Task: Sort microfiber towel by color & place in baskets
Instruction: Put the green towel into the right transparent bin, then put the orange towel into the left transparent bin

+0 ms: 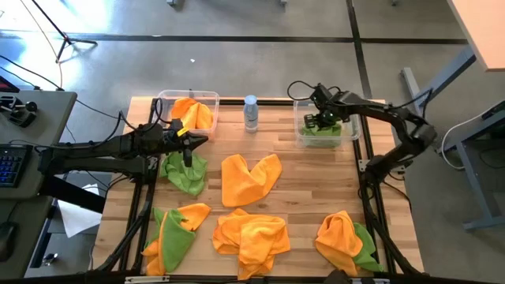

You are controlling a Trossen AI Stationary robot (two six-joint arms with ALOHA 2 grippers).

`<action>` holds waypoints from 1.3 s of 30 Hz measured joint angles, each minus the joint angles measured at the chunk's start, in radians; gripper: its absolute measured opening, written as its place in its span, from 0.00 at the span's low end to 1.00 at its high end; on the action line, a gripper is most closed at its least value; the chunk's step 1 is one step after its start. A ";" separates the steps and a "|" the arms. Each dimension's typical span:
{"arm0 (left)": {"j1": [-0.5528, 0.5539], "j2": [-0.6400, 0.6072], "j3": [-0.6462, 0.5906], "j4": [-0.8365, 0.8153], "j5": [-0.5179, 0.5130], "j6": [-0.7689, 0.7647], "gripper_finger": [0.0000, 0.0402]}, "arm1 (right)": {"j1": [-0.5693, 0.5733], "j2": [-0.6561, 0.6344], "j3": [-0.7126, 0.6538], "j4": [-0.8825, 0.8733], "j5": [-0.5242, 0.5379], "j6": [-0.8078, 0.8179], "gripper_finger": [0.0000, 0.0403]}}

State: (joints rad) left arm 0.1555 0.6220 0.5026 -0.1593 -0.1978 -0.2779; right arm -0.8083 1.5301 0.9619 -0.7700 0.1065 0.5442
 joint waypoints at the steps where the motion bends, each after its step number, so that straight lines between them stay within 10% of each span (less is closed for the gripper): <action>1: 0.000 0.000 0.000 0.000 0.000 0.000 0.00 | -0.002 0.012 0.000 0.002 -0.009 -0.005 0.00; 16: 0.000 0.000 0.000 -0.001 0.000 0.000 0.00 | -0.012 -0.020 0.000 0.025 -0.017 -0.014 0.22; 29: 0.000 0.000 0.000 -0.001 0.007 0.001 0.00 | -0.001 -0.405 0.000 -0.109 -0.057 0.136 0.35; 39: 0.000 0.000 0.000 -0.001 0.008 0.001 0.00 | 0.387 -0.624 0.000 -0.070 0.092 0.362 0.19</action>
State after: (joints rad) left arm 0.1555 0.6220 0.5022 -0.1600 -0.1902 -0.2771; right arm -0.4209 0.9058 0.9619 -0.8398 0.1984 0.9066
